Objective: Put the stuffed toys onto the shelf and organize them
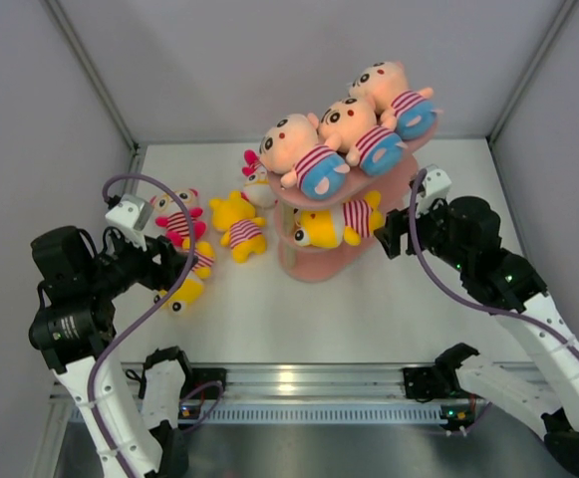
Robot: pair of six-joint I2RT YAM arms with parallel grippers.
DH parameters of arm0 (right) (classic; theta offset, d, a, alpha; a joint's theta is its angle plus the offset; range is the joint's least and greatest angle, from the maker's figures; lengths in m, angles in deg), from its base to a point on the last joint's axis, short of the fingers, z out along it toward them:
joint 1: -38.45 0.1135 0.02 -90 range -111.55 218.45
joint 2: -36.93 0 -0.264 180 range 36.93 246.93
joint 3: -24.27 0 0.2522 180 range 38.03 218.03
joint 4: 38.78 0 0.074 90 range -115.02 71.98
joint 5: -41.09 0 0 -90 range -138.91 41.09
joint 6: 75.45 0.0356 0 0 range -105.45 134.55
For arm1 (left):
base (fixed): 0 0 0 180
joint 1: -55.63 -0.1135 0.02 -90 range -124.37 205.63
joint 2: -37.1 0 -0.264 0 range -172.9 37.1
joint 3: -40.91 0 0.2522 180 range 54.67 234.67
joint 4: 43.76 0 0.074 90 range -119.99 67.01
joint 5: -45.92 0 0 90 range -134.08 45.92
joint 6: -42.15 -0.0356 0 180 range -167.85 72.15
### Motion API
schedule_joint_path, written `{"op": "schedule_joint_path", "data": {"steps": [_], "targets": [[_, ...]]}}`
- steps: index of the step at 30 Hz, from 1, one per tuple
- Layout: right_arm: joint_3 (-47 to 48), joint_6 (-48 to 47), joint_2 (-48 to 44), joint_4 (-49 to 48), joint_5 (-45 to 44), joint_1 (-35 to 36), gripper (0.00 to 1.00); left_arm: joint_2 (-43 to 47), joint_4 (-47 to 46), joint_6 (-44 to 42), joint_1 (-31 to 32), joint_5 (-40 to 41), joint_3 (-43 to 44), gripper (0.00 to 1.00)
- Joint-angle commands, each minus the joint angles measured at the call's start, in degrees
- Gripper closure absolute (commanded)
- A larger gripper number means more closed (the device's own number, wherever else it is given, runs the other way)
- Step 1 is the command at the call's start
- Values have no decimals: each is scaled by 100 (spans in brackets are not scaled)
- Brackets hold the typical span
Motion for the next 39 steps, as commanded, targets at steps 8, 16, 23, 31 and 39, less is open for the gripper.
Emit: {"op": "schedule_joint_path", "data": {"steps": [8,16,23,31,39], "targets": [[-314,202,443,-1422,900,-262,25,-24,-139,-50,-16,-61,10,25],[-727,896,619,-2159,392,-280,45,-42,-130,-120,-16,26,-95,25],[-955,1808,620,-2283,-689,-280,100,-77,-139,-225,-16,228,-253,25],[-832,3198,294,-2327,-3017,-280,100,-173,-139,-340,-7,527,-526,26],[-753,4534,987,-2687,-4109,-280,100,-349,-262,-507,-16,1019,-1000,26]]}}
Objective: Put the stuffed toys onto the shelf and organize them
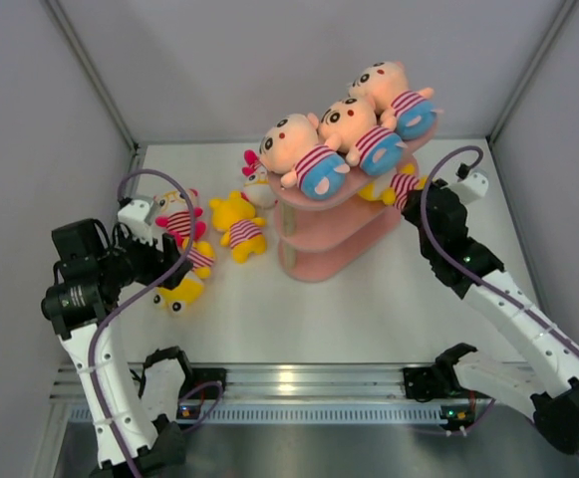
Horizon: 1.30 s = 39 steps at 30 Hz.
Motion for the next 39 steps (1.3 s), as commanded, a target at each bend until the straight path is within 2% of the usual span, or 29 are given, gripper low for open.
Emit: {"op": "schedule_joint_path", "data": {"steps": [1,5,12,18,19,21,22,23,25,27,31,35,39], "targets": [[186,915,357,-534,-951,-94,100,-216,-283,-148,-16,381,-283,26],[231,1382,656,-893,-1181,-94,100,-392,-310,-235,-16,443,-617,29],[687,1409,1446,-1045,-1093,-94,100,-752,-486,-394,-7,602,-820,29],[811,1408,1676,-1036,-1076,-94,99,-1244,-942,-403,115,776,-1022,30],[750,1417,1650,-1045,-1076,-85,96,-1419,-1108,-360,220,925,-1048,30],[609,1487,1430,-1175,-1111,-94,81,-1569,-1372,-237,413,1197,-1215,30],[400,1409,1334,-1368,-1085,-94,74,-1709,-1783,-36,789,1599,-1372,29],[310,1339,1159,-1501,-1032,-85,61,-1780,-1943,27,1062,1890,-1443,28],[222,1129,982,-1476,-935,-85,51,-1999,-2460,194,1956,2409,-1523,27],[195,926,693,-1388,-813,-85,40,-2254,-2779,308,2303,2500,-1471,24],[-67,364,60,-1247,-575,-85,31,-2896,-3429,405,2576,2693,-1138,22],[-288,3,-599,-1247,-215,-94,30,-3888,-3755,704,2594,3036,-426,24],[-341,-418,-969,-922,181,-85,30,-4951,-3808,915,2620,2809,443,25]]}}
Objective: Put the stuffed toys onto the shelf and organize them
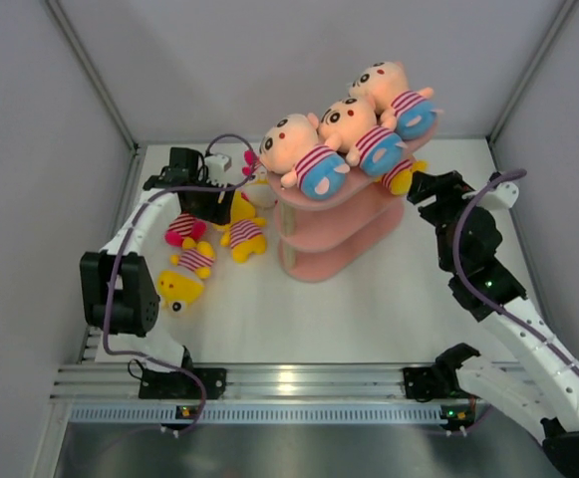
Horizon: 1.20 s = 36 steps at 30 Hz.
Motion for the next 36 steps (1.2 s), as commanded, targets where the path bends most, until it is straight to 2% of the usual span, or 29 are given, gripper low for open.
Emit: {"op": "schedule_joint_path", "data": {"steps": [1,7,8,12,14,15,19,22,24,29,32,36], "targets": [[-30,-594,-250,182,489,-85,30,-545,-499,301,61,-27,694,25],[-4,-1016,-585,559,1130,-77,29,-1459,-508,231,307,95,1275,25],[31,-1078,-585,630,1375,-85,29,-1617,-525,257,307,174,1345,27],[110,-1245,-681,929,1816,-85,29,-1838,-552,153,307,561,1574,54],[84,-1289,-813,1008,1930,-85,29,-1908,-552,73,307,518,1539,64],[58,-1307,-840,1026,1940,-85,29,-1934,-543,38,307,500,1478,74],[40,-1360,-1033,1149,1966,-85,29,-1917,-534,28,307,280,1223,100],[189,-1579,-1051,1263,2561,-85,29,-1436,-534,195,307,385,907,100],[382,-1833,-1033,1351,2940,-77,28,-637,-526,283,307,464,601,100],[725,-2124,-831,1440,4451,-76,13,1464,-193,477,299,483,160,100],[752,-2124,-770,1255,5322,-59,4,2300,361,643,299,254,299,100],[813,-2115,-822,1079,5868,64,2,3161,1064,828,299,139,703,100]]}}
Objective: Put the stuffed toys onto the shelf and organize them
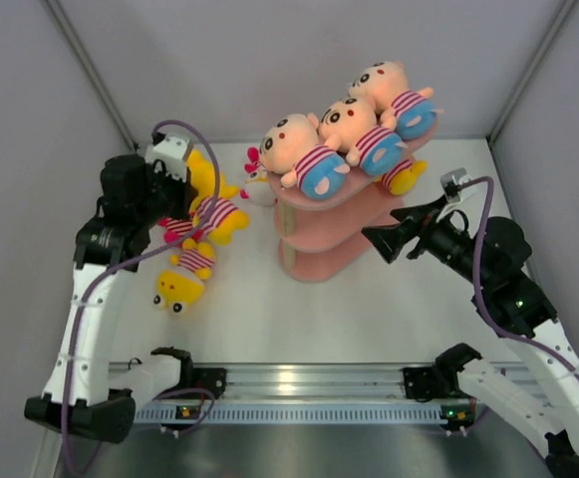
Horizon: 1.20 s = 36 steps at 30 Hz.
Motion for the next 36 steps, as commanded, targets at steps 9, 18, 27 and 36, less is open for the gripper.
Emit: {"op": "schedule_joint_path", "data": {"steps": [9,18,27,36], "targets": [[694,-104,417,-1036,1145,928,4,1721,1253,491,-34,-835,1654,100],[1653,-659,1884,-2002,670,3267,4,1765,1561,596,-297,-2401,2578,100],[1784,-1440,2949,-2900,116,4577,1,1730,1561,666,-315,-2752,2561,100],[2040,-1520,3276,-3005,178,4762,1,1932,1579,544,-315,-2884,2034,100]]}}
